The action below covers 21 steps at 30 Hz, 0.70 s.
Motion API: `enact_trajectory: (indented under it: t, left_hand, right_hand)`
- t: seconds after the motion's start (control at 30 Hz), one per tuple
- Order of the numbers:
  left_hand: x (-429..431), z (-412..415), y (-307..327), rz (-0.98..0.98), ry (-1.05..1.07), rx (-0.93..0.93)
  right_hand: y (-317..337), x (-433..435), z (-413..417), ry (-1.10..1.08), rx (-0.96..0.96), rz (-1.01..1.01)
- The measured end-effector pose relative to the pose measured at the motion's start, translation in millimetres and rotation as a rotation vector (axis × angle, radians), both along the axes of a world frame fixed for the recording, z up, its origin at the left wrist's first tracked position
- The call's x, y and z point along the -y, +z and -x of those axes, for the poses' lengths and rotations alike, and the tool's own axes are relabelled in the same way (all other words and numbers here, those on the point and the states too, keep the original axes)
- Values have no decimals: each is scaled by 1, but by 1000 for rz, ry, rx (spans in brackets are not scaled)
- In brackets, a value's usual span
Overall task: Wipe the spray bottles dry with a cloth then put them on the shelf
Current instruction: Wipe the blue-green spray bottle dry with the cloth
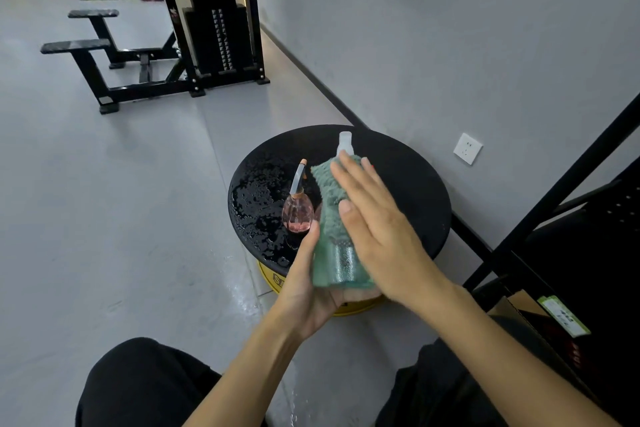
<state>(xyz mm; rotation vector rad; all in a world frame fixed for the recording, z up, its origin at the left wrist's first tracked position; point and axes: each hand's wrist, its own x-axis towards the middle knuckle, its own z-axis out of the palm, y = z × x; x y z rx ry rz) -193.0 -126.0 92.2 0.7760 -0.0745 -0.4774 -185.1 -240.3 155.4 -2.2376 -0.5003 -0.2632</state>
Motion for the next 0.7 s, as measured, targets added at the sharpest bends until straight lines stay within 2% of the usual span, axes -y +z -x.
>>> enact_trajectory:
  t: [0.13,0.37,0.57,0.7]
  left_hand:
    - [1,0,0,28,8,-24]
    - [-7,-6,0,59,63,-67]
    - [-2,-5,3,-16,-1,-3]
    - [-3,-5,6,-10,37,-28]
  right_hand:
    - [-2,-1,-4,-19,-19,-64]
    - [-20,-12,31,0,68,18]
    - [-1,-4,-3,-67,-5,-103]
    - [-4,-10,6,-68,56,13]
